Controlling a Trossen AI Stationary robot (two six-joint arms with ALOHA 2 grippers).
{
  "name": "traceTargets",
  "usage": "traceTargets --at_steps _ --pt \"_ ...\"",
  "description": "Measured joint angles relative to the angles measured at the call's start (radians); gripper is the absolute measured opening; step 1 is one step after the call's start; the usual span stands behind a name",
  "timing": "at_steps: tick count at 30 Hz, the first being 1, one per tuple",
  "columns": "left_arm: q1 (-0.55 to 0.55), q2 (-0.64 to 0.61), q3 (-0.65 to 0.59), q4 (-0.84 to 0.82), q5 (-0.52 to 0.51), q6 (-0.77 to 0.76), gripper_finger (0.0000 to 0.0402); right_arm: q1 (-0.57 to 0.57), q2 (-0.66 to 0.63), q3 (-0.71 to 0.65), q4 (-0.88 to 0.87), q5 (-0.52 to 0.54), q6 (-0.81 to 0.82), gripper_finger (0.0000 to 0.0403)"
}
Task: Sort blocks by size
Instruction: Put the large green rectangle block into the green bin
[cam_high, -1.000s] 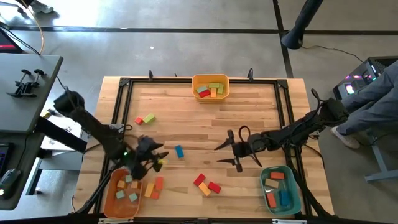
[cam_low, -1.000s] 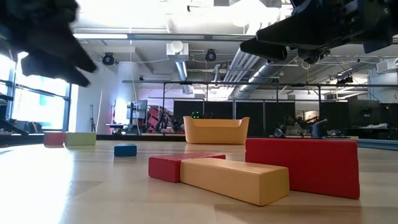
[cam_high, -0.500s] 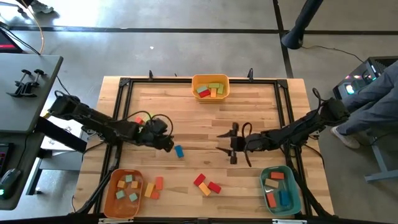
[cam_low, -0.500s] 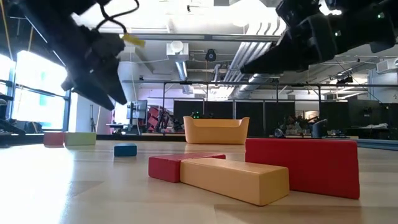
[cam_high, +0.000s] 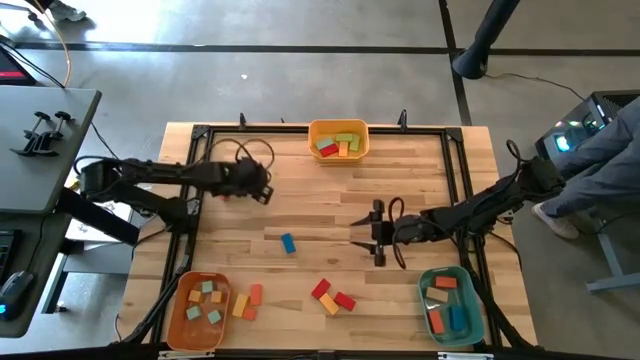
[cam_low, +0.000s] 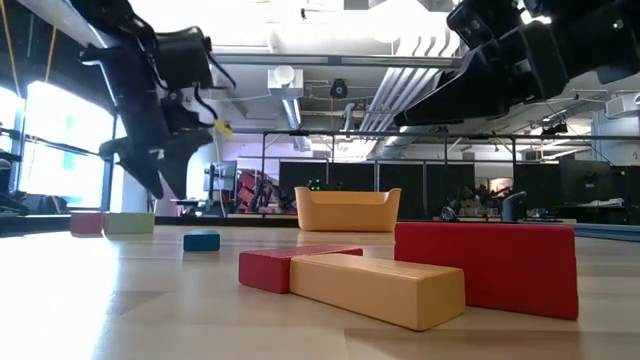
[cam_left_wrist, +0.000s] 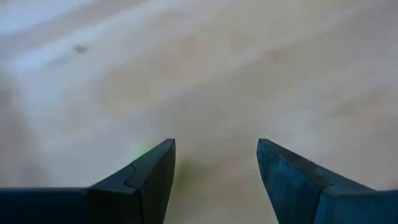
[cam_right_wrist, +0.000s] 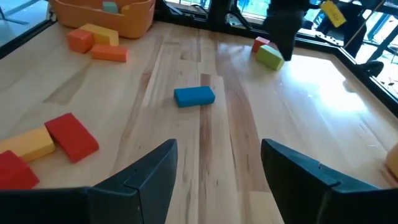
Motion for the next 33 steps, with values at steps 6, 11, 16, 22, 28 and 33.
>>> traceTargets --at_steps 6,11,16,22,28,33 --pt "0.138 0.000 0.019 -0.123 0.076 0.183 0.0211 -0.013 0.000 0.000 0.000 0.000 0.007 0.0227" --pt "0.161 0.000 0.018 -0.208 0.140 0.268 0.0219 -0.013 0.000 0.000 0.000 0.000 0.013 0.0227" --pt "0.166 0.000 -0.021 -0.144 0.153 0.289 0.0226 -0.013 0.000 0.000 0.000 0.000 0.040 0.0227" --pt "0.173 0.046 -0.080 -0.071 0.257 0.318 0.0191 -0.012 0.000 0.000 0.000 -0.022 0.063 0.0227" --pt "0.128 0.084 -0.085 0.016 0.264 0.320 0.0101 -0.014 0.000 0.000 0.092 -0.029 0.087 0.0227" --pt "0.008 0.082 -0.087 0.275 0.245 0.333 0.0100 -0.015 0.000 0.000 0.126 -0.088 0.070 0.0227"
